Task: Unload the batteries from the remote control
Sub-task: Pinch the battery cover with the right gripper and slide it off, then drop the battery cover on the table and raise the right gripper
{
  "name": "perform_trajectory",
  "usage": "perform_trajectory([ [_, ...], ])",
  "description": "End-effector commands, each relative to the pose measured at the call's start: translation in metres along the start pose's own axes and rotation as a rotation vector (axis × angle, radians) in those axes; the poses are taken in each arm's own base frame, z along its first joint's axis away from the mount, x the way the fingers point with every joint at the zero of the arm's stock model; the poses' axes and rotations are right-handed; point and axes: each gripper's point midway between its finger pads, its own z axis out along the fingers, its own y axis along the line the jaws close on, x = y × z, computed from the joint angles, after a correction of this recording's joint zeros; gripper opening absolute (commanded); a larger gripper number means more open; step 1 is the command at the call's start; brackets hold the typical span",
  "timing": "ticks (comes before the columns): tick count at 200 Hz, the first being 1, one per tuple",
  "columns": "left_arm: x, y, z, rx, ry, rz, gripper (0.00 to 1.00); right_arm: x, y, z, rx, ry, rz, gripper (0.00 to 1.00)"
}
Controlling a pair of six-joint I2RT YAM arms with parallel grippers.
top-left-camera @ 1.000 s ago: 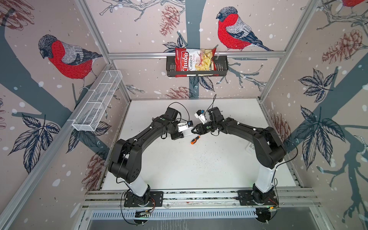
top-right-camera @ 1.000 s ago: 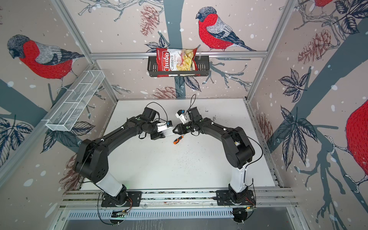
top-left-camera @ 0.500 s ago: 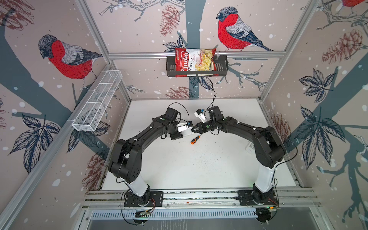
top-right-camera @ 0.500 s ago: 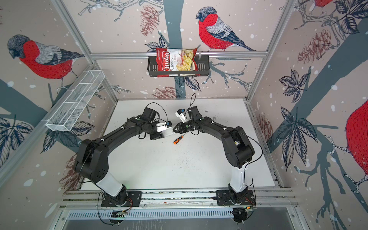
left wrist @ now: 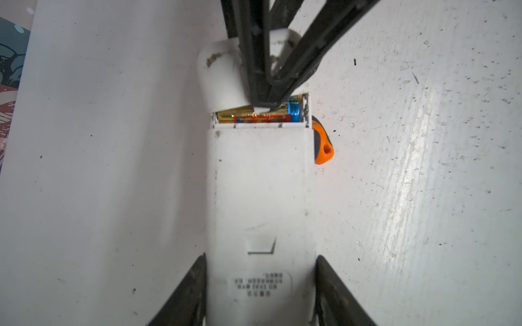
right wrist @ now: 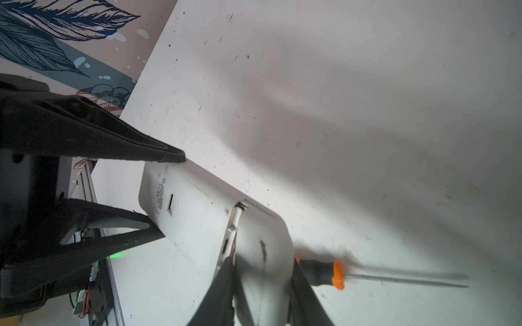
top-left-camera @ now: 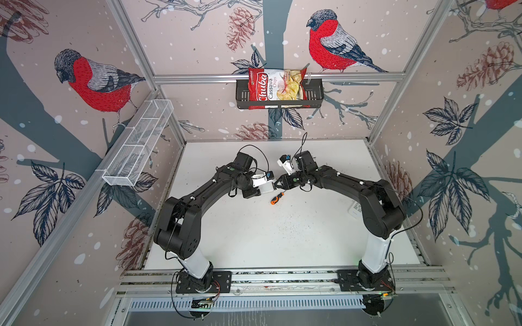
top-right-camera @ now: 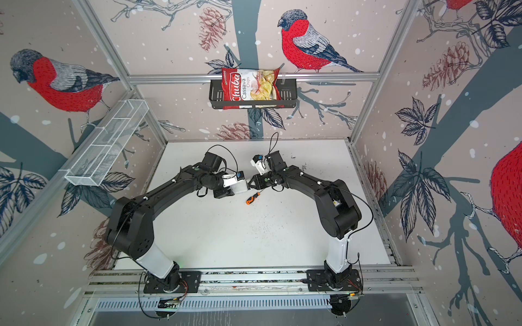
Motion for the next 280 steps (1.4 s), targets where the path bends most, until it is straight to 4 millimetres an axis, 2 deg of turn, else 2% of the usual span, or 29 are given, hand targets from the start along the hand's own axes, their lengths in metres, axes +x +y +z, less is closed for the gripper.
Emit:
perform_trajectory([
  [1,-0.008,-0.001,0.0,0.007,-0.04,0.007,0.24,-0.002,-0.007,-0.004,0.05,-0.013,-0.006,0.3],
  [19,-0.006,-0.001,0.001,0.009,-0.035,0.007,0.24,-0.002,-0.008,-0.008,0.067,-0.021,-0.006,0.3],
  [54,-0.006,-0.001,0.002,0.009,-0.036,0.008,0.24,-0.004,-0.012,-0.018,0.091,-0.058,0.019,0.22],
  [94,-0.002,-0.004,0.004,0.007,-0.028,0.011,0.25,-0.001,-0.032,-0.031,0.119,-0.101,0.091,0.15],
  [142,0.005,-0.007,0.01,0.009,-0.013,0.011,0.25,0.006,-0.051,-0.043,0.148,-0.129,0.153,0.15],
  [192,0.02,-0.01,0.021,0.015,0.035,0.022,0.27,0.007,-0.061,-0.052,0.166,-0.161,0.187,0.17],
  [223,0.023,-0.003,0.027,0.019,0.041,0.011,0.27,0.008,-0.064,-0.056,0.17,-0.182,0.195,0.17],
  [280,0.025,0.01,0.049,0.052,0.082,0.013,0.27,0.006,-0.066,-0.06,0.189,-0.207,0.204,0.15],
])
